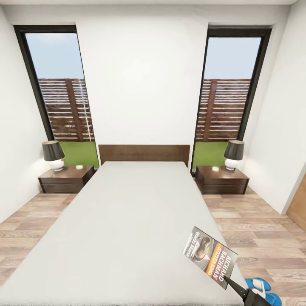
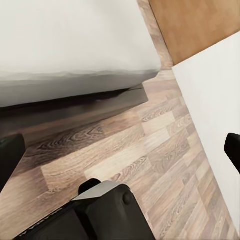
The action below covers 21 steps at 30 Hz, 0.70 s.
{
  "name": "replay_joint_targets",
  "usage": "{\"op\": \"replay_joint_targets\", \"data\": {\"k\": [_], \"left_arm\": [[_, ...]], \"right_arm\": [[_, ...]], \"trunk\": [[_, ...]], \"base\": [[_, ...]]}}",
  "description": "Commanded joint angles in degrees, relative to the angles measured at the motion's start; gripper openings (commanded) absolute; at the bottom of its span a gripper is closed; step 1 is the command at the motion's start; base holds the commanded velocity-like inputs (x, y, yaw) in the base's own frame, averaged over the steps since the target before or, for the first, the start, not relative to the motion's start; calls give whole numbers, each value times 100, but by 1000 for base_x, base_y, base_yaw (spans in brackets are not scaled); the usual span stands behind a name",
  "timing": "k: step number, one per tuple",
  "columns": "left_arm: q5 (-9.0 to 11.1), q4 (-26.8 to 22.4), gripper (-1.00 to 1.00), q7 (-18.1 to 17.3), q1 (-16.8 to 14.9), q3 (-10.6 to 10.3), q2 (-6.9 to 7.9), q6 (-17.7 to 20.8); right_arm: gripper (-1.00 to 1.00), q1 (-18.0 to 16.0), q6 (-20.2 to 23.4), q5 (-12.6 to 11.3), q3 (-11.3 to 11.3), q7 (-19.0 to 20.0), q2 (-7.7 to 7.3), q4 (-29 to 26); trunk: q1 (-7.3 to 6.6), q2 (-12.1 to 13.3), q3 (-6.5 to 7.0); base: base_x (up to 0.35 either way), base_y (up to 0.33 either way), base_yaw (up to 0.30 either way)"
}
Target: In the bedroom, move the book from the bed onto either nightstand, and place the two sandals side by side next to the bed.
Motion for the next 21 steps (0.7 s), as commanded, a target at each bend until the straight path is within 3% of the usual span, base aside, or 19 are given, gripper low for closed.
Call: {"op": "replay_joint_targets", "data": {"k": [1, 21], "left_arm": [[36, 0, 100, -6, -1, -47, 1, -37], [36, 0, 100, -6, 7, -47, -36, -39]], "right_arm": [[-100, -9, -60, -31, 12, 11, -3, 25], [-100, -7, -60, -31, 12, 11, -3, 25]], "trunk": [[2, -5, -11], [2, -5, -187]], "base": [[0, 0, 0], [0, 0, 0]]}}
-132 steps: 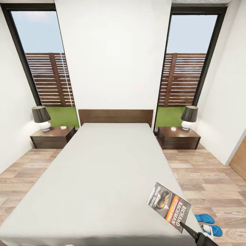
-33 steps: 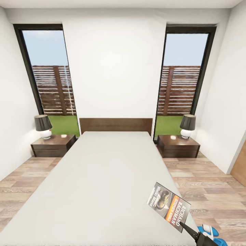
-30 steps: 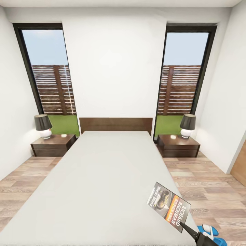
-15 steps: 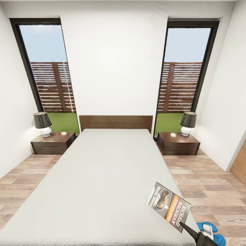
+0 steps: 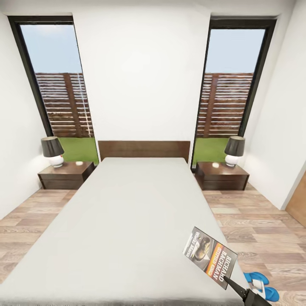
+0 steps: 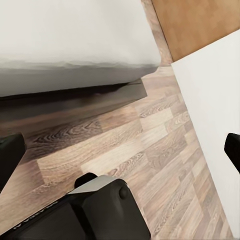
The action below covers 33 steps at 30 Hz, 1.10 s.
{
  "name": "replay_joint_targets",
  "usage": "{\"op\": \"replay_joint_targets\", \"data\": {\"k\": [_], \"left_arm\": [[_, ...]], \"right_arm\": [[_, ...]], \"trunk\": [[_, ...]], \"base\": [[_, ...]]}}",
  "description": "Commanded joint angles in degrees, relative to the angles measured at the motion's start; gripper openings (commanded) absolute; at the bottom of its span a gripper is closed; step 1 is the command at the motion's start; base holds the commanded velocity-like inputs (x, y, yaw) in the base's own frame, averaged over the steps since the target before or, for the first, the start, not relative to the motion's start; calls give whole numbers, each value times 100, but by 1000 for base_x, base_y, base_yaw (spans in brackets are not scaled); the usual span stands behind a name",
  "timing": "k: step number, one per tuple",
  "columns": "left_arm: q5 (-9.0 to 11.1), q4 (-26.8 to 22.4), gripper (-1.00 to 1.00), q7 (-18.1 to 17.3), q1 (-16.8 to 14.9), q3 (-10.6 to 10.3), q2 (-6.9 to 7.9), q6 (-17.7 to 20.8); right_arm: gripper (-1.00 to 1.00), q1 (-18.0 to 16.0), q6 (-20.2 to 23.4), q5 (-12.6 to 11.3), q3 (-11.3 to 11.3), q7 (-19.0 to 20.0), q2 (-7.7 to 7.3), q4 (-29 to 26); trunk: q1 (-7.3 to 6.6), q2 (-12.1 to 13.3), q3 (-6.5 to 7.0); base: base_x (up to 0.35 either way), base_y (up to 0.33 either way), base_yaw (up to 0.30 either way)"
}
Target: In the bedroom, move the book from the bed onto either nightstand, and place the two sandals side by side next to the bed.
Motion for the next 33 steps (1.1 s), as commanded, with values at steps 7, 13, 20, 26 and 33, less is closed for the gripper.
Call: {"op": "replay_joint_targets", "data": {"k": [7, 13, 20, 26, 33], "left_arm": [[37, 0, 100, -7, -3, -47, 2, -37], [37, 0, 100, -7, -3, -47, 3, -37], [37, 0, 100, -7, -3, -47, -2, -43], [37, 0, 100, -7, -3, -47, -2, -42], [37, 0, 100, -7, -3, -47, 0, -40]], "right_arm": [[-100, -13, -61, -30, 17, 12, -2, 25], [-100, -12, -61, -30, 15, 12, 1, 25], [-100, -13, -61, -30, 12, 12, -3, 25], [-100, -12, -61, -30, 14, 12, 1, 25], [-100, -13, -61, -30, 18, 11, 0, 25]], "trunk": [[3, -13, -74], [3, -13, -126], [3, -13, -171], [3, -13, -175], [3, -13, -175]], "base": [[0, 0, 0], [0, 0, 0], [0, 0, 0], [0, 0, 0], [0, 0, 0]]}}
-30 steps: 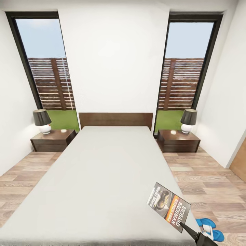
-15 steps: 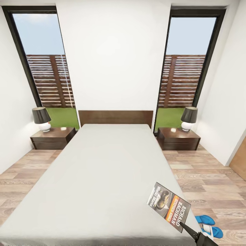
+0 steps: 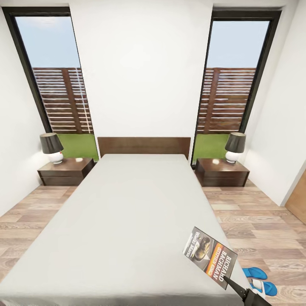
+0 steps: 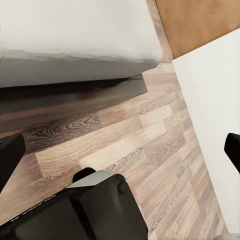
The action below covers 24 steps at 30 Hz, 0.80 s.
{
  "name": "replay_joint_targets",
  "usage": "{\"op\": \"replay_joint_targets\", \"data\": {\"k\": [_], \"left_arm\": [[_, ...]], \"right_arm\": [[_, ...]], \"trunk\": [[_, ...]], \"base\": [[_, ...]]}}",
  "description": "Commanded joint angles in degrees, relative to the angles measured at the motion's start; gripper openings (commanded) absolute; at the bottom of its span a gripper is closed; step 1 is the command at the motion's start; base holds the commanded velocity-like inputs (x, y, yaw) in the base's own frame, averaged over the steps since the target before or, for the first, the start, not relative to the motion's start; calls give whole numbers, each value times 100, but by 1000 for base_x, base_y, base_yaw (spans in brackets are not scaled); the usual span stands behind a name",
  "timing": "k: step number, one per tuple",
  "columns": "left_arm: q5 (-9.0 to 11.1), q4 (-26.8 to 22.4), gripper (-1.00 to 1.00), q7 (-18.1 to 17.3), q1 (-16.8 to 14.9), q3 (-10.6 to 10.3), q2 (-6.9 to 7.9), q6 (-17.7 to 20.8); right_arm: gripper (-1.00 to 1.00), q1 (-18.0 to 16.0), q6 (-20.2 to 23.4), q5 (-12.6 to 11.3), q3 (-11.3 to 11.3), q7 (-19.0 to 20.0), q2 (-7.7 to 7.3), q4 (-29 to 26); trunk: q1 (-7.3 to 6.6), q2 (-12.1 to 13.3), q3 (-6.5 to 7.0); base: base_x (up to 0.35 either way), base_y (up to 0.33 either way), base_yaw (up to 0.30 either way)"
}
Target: In the bedroom, move the book from the bed onto either nightstand, and place the two sandals side by side next to the bed.
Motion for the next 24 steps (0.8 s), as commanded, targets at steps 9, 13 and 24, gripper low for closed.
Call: {"op": "replay_joint_targets", "data": {"k": [9, 13, 24], "left_arm": [[37, 0, 100, 39, -5, -48, -4, -38], [29, 0, 100, 173, -5, -48, -37, -41], [28, 0, 100, 203, -5, -48, -66, -41]], "right_arm": [[-100, -14, -60, -30, 12, -7, 1, 25], [-100, -11, -60, -30, 10, -11, -1, 25], [-100, -11, -60, -30, 16, -12, -5, 25]], "trunk": [[4, -13, 7], [4, -13, 12], [4, -13, 13]], "base": [[0, 0, 0], [0, 0, 0], [0, 0, 176]]}}
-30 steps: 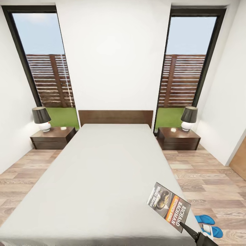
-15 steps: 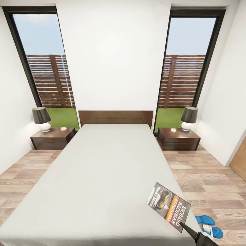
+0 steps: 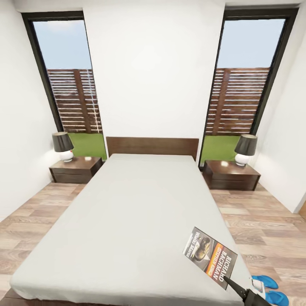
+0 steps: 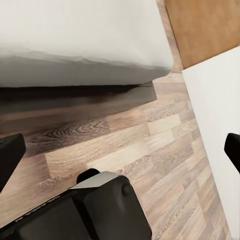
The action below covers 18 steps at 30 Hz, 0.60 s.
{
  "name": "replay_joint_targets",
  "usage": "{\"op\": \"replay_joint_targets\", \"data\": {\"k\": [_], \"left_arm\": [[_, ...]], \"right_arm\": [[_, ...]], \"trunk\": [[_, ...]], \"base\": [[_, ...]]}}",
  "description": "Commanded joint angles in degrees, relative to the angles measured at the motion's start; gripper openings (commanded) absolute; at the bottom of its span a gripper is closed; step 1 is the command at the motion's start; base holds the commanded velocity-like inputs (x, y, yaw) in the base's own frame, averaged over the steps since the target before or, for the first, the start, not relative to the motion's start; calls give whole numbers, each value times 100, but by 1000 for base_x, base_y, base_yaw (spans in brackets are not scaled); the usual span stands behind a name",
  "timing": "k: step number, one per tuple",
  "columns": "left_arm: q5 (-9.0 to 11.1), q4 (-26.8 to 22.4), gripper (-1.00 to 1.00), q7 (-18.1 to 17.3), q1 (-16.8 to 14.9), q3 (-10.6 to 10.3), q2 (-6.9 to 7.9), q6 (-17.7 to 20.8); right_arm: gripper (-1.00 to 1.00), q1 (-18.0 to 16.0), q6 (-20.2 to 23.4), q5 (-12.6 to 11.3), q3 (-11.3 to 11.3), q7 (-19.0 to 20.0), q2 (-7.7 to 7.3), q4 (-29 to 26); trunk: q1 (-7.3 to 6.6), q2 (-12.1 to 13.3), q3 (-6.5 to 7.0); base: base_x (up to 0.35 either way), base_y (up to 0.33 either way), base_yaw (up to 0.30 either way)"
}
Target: In the bedroom, move the book from the bed onto either nightstand, and place the two sandals side by side next to the bed.
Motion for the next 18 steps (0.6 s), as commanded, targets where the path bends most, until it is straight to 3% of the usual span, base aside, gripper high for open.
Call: {"op": "replay_joint_targets", "data": {"k": [1, 18], "left_arm": [[35, 2, 100, -8, -6, -49, 1, -37], [35, 2, 100, -7, -2, -49, 0, -37]], "right_arm": [[-100, -12, -60, -27, 9, 14, -4, 24], [-100, -13, -60, -27, 4, 13, -4, 24]], "trunk": [[4, -13, -13], [4, -13, -13]], "base": [[0, 0, 278], [0, 0, 283]]}}
